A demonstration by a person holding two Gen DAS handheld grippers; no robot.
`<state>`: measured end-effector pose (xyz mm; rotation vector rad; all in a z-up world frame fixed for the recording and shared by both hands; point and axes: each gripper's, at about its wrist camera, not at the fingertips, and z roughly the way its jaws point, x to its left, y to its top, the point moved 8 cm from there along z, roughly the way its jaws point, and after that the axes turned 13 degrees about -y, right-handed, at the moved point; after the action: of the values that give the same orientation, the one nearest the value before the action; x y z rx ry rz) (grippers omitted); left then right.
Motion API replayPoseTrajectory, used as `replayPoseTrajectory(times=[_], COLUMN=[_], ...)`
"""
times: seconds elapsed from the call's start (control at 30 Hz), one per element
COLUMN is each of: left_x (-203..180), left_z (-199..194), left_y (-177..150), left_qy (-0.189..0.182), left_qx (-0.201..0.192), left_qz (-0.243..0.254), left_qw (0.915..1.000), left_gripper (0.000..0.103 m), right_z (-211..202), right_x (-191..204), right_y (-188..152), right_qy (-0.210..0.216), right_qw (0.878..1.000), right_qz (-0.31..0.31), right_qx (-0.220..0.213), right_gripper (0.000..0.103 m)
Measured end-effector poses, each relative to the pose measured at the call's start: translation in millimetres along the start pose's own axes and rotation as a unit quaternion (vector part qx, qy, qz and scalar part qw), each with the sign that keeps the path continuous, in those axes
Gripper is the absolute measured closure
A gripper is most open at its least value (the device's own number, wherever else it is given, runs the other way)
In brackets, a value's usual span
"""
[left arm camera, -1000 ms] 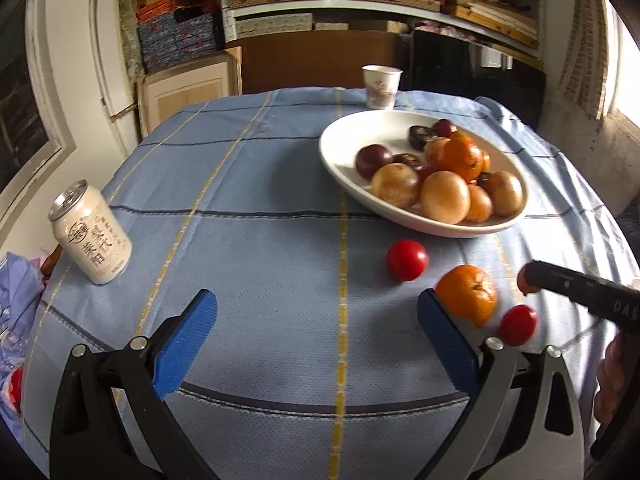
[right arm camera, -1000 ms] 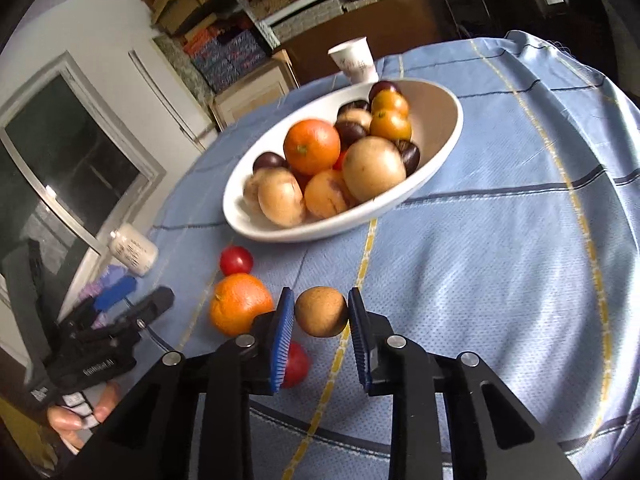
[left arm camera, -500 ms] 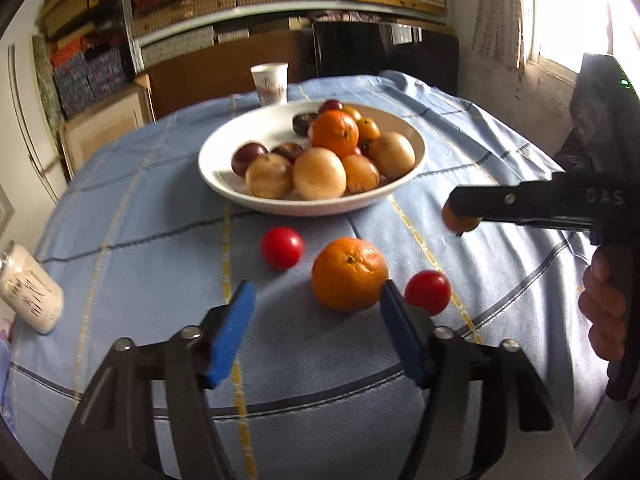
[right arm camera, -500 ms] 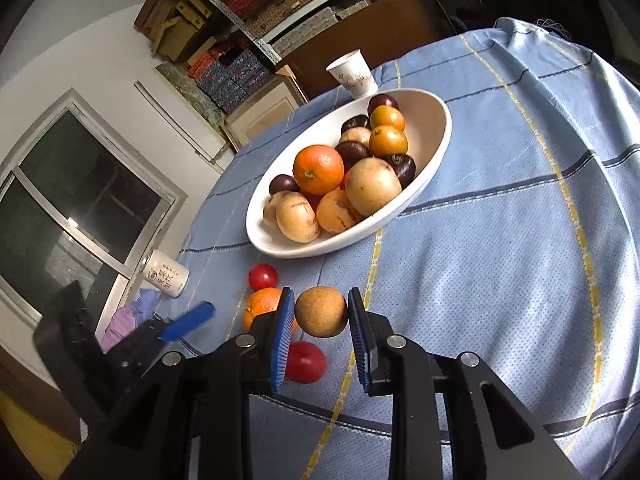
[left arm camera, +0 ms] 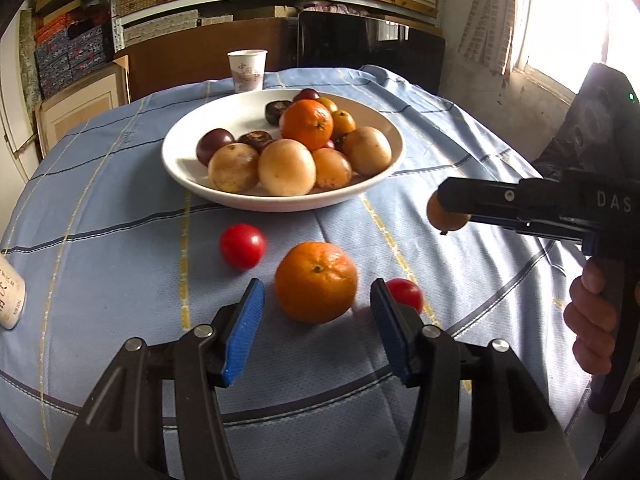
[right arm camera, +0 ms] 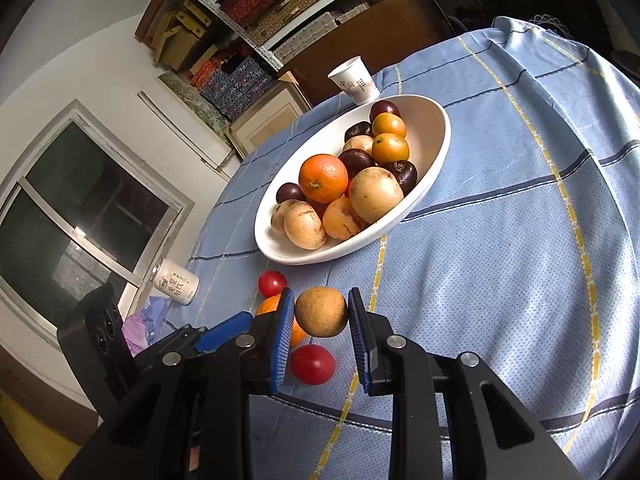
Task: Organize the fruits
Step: 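Grasp a small tan fruit with the right tool while the left tool grasps an orange, then carry both fruits over the white plate and open both tools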
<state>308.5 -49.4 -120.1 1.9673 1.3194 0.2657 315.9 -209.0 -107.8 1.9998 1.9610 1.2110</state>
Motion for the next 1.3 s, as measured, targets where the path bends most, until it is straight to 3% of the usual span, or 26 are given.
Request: replayPoseTrajectory(times=[0.3,0.6,0.87,0.97,1.07,1.3], left_x=[5,9,8,13,21,42], left_z=[8,8,-12,-27,-35,-38], left_y=[3,5,8,19,42,99], left_qy=[0.005,-0.003,-0.012,-0.017,-0.017,-0.022], left_qx=[0.002,-0.004,-0.034,-0.059,-0.078,-0.1], left_qz=[-0.02,-0.036,-0.048,-0.057,-0.06,-0.068], left_qw=[0.9998,0.9993,0.9982,0.9965,0.995,0.9924], left_gripper=[0.056,0.057,0.058,0.059,0.072,0.073], right_z=[1,1,-2,-5,-8,3], right_x=[0,0,3,7,16,26], right_y=[-1,-1,-1,3,14,48], right_qy=[-0.001,-0.002,0.003,0.014,0.034,0.032], right_qw=[1.0,1.0,1.0,1.0,0.999,0.998], right_qz=[-0.001,-0.001,-0.012,-0.017,-0.021,-0.02], right_qx=[0.001,0.0,-0.006,-0.018,-0.031,-0.05], right_gripper=[0.075,0.075,0.075,0.075,0.075,0.075])
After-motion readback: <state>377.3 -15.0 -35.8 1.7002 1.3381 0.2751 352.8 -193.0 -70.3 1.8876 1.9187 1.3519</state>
